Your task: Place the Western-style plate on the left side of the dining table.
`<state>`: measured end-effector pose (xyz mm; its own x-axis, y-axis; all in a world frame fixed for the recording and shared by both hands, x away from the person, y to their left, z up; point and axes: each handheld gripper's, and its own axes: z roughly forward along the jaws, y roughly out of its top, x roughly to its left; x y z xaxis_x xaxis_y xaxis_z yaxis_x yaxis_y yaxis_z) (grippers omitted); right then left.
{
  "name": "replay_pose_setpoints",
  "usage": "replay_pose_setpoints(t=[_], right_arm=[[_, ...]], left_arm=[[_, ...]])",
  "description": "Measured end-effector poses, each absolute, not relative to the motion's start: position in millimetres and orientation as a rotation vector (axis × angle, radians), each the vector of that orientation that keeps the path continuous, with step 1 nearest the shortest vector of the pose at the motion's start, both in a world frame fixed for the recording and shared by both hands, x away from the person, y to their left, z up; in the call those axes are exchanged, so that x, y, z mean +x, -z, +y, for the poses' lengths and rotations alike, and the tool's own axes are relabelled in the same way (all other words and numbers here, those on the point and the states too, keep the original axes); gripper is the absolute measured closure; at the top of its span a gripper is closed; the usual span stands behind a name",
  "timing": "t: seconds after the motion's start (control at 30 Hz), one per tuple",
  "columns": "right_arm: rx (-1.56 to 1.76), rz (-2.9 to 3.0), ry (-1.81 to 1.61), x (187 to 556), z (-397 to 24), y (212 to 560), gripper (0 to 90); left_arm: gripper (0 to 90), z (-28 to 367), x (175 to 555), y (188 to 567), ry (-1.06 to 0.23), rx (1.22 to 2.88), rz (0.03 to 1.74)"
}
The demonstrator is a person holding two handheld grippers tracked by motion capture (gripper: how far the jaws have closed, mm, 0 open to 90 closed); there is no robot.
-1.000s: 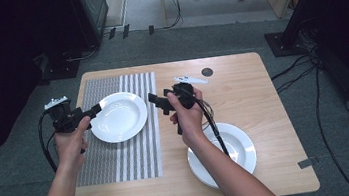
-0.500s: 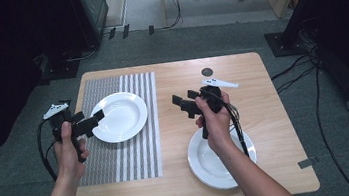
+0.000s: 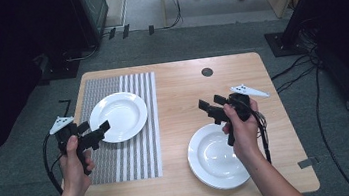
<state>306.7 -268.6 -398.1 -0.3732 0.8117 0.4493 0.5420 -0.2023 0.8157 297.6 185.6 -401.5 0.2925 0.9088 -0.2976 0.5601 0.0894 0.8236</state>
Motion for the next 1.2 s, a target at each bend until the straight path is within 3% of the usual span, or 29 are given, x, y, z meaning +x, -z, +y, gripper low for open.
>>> replay_pose_setpoints(t=[1.2], right_arm=[[1.763,1.605,-1.374,236,-412,469,27.7]], left_arm=[[14.3,212,253,471,-0.579,1.612,1.52]])
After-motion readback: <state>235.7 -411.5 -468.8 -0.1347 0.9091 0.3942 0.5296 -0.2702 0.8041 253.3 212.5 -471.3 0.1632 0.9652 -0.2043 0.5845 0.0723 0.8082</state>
